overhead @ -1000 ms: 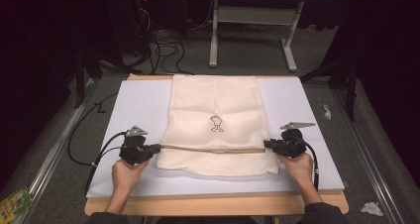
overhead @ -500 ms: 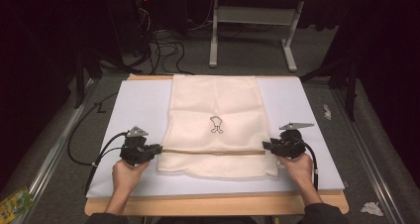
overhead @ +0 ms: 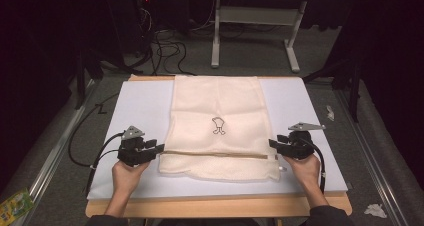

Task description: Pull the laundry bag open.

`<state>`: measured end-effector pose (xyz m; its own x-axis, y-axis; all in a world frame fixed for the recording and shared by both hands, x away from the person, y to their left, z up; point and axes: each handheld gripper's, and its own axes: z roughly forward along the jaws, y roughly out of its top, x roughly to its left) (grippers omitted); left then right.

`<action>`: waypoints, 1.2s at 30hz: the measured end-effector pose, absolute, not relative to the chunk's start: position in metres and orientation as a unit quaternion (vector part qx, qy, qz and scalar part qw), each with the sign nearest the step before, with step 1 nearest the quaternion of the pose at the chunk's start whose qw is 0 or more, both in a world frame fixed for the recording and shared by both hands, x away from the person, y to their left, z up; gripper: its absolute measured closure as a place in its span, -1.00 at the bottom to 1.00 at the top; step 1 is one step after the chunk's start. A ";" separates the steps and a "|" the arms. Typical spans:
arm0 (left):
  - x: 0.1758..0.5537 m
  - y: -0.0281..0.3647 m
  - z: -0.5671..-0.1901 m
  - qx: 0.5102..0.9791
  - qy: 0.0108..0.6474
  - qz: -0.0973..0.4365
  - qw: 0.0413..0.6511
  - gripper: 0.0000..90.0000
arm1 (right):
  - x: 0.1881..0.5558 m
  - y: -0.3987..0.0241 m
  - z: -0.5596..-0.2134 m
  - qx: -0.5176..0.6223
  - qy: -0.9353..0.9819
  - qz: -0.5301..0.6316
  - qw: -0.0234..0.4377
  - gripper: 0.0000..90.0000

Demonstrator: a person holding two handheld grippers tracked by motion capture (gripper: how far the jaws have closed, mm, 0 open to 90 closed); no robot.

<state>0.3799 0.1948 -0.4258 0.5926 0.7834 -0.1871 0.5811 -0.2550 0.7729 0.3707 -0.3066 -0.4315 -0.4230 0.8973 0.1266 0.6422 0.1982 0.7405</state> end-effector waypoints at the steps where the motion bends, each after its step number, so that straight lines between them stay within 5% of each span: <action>1: 0.379 0.196 -0.425 0.782 0.435 0.123 0.429 0.30 | 0.370 -0.308 -0.430 0.509 0.753 0.379 0.172 0.28; 36: 0.384 0.228 -0.432 0.741 0.476 0.193 0.432 0.19 | 0.353 -0.375 -0.436 0.569 0.674 0.421 0.209 0.38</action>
<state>0.3837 0.2276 -0.4324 0.4717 0.8727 -0.1260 0.5393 -0.1725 0.8242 0.3527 -0.3745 -0.4365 -0.2648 0.9437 0.1984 0.5921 -0.0034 0.8059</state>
